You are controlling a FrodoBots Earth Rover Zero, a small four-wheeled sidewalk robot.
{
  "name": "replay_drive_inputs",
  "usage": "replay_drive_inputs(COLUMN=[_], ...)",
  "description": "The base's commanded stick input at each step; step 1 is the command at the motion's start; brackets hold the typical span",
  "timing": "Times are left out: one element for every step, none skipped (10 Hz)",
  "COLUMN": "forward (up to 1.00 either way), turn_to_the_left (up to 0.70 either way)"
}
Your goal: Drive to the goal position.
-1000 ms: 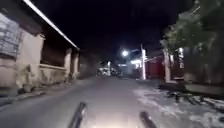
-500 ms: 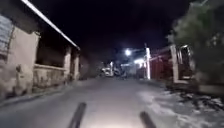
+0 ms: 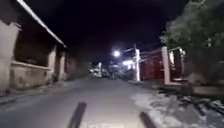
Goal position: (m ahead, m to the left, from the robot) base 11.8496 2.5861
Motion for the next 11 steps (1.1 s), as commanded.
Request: replay_drive_inputs(forward=[1.00,1.00,1.00,1.00,1.00,1.00,1.00,1.00,1.00,1.00,1.00], turn_to_the_left=[0.02,0.01,0.00,-0.27,-0.24,-0.02,0.02,0.02,0.02,0.02,0.02])
